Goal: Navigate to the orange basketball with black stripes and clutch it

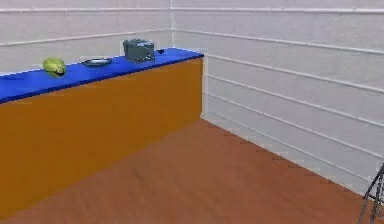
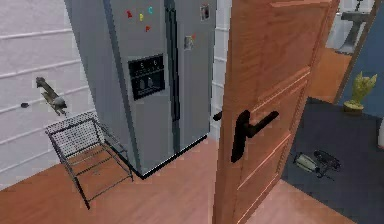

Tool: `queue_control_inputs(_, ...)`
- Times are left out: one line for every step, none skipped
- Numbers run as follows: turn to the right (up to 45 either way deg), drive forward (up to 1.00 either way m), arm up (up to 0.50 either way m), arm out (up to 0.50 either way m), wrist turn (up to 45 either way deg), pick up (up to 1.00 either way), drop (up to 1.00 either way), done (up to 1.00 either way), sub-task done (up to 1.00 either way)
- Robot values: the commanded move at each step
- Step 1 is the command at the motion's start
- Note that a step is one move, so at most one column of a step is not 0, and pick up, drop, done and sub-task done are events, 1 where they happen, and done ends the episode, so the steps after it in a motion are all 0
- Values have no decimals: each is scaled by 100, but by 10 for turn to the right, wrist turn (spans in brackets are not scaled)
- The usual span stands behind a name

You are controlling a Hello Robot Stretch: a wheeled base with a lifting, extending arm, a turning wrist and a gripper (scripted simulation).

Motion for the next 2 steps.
queue_control_inputs(0, 20, 0, 0, 0, 0, 0, 0, 0)
queue_control_inputs(-450, 0, 0, 0, 0, 0, 0, 0, 0)
